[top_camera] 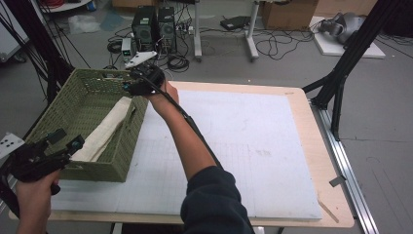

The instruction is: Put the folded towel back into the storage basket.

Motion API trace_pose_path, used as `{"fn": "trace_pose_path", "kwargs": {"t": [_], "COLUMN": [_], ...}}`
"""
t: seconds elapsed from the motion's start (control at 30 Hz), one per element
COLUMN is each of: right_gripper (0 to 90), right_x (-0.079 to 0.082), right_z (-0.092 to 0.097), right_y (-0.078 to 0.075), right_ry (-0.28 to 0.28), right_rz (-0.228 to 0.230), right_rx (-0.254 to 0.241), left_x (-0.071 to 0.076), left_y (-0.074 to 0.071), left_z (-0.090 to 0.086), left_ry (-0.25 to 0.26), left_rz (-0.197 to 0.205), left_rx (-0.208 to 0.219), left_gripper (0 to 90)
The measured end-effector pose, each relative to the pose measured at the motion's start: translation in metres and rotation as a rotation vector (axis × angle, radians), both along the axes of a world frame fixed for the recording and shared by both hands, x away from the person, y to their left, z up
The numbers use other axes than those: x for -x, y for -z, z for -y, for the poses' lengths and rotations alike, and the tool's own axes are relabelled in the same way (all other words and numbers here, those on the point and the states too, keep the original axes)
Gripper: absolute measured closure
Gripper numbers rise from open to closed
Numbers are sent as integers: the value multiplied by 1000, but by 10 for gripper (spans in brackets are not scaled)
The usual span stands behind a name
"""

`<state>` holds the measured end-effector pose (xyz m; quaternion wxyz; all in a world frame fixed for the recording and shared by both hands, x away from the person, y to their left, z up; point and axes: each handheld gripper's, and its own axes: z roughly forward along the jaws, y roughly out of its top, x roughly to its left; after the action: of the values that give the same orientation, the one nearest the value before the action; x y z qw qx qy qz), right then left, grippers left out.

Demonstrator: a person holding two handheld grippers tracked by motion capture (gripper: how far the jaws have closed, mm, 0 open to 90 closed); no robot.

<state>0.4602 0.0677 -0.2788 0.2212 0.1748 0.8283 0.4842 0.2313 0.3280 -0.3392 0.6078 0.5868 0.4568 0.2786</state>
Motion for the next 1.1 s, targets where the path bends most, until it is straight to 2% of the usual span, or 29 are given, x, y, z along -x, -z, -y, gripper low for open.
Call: {"fn": "trace_pose_path", "kwargs": {"t": [0.1,0.2,0.43,0.6,0.63,0.8,0.93,0.97,1.0,1.1], "right_gripper": [385,362,276,213,213,206,194,194,193,189], "right_x": [9,17,29,37,37,51,61,61,68,78], "right_z": [18,36,76,101,101,132,156,156,168,187], "right_y": [-1,-1,3,8,8,14,19,19,22,27], "right_ry": [-7,-9,20,34,34,50,87,87,107,141], "right_rz": [-3,-5,-24,-56,-56,-62,-60,-60,-59,-52], "right_rx": [-18,-35,-109,-160,-160,-172,-169,-169,-167,-150], "left_x": [-2,-5,-10,-12,-12,-15,-17,-18,-19,-22], "left_y": [-1,-1,-3,-3,-3,-4,-3,-3,-2,0], "left_z": [6,11,23,30,30,39,45,47,49,55], "left_ry": [26,58,100,133,133,193,218,221,225,240], "left_rz": [3,-3,-1,-10,-10,24,46,53,60,79], "left_rx": [-2,-29,-63,-55,-55,-48,-55,-50,-51,-56], "left_gripper": [213,208,210,214,213,210,204,204,205,204]}}
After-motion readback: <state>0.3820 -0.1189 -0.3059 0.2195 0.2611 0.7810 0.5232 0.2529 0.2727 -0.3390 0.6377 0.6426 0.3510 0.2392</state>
